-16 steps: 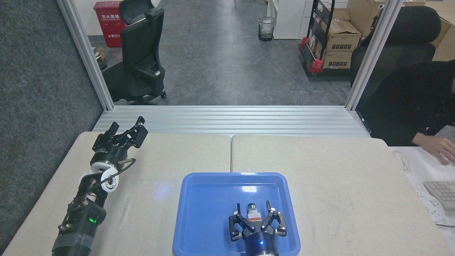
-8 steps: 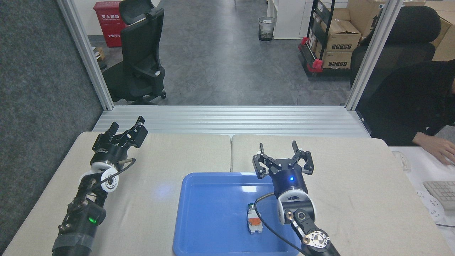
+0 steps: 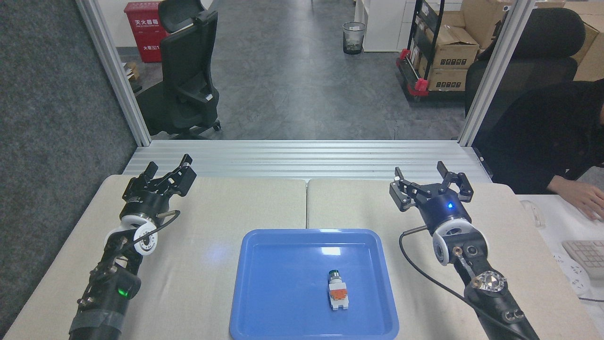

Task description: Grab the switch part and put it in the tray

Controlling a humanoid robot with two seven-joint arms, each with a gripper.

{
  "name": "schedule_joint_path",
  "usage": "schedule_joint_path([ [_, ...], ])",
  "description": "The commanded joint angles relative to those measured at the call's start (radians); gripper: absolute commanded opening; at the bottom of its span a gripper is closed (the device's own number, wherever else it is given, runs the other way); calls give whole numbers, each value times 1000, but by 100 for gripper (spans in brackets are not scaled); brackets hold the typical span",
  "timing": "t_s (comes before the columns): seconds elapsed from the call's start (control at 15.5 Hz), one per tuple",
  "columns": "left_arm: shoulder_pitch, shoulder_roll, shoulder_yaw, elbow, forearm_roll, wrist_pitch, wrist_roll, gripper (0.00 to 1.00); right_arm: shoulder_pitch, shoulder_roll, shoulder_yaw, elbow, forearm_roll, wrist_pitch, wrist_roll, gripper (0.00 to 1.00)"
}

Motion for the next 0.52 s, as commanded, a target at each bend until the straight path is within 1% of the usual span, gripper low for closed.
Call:
schedule_joint_path([
  [0.0,0,0,-23,1,-1,0,1,100,-21,-164,-103,111,-54,-19,-83,100],
  [0.19,0,0,-23,0,1,0,1,100,-17,-182,-102,148,-92,-108,-99,99],
  [0.39,0,0,-23,1,-1,0,1,100,-11,-165,-102,145,-100,-111,-108,100],
  [0.45,0,0,-23,0,-1,0,1,100,0,-165,-99,136,-106,-116,-152,99],
])
